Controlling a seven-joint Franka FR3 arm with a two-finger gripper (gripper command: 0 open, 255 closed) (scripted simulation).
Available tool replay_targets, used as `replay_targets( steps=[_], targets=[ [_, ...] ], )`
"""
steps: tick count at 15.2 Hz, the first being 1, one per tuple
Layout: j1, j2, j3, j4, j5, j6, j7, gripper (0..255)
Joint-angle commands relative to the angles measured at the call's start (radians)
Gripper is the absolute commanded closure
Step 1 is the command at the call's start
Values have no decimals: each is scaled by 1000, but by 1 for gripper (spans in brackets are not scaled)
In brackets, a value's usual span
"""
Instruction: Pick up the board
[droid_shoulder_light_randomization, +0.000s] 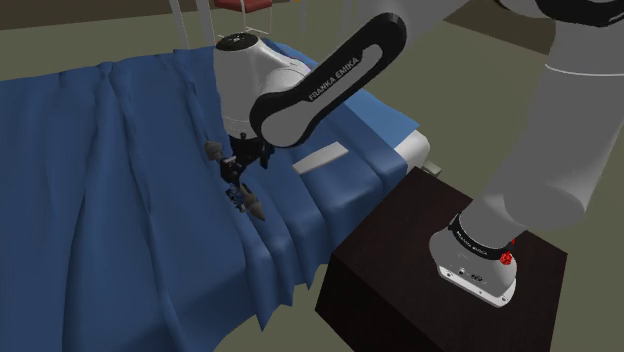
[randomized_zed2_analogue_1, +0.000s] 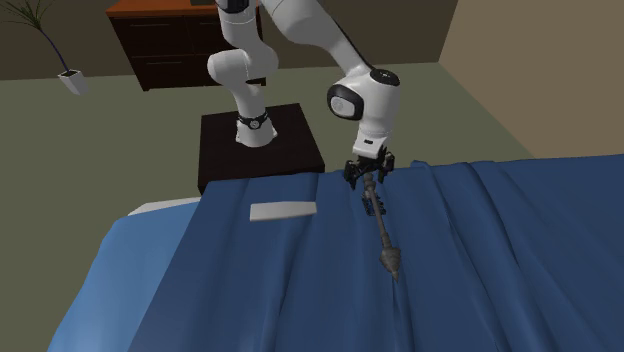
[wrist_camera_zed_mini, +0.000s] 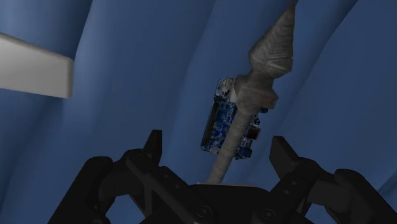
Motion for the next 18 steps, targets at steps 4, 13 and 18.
replay_targets(
  steps=[4,13,18],
  targets=[
    [67,152,-36,113,-82,14,80,0],
    [86,215,-63,111,-121,76,108,255],
    [86,214,-63,111,-121,76,108,255]
  ],
)
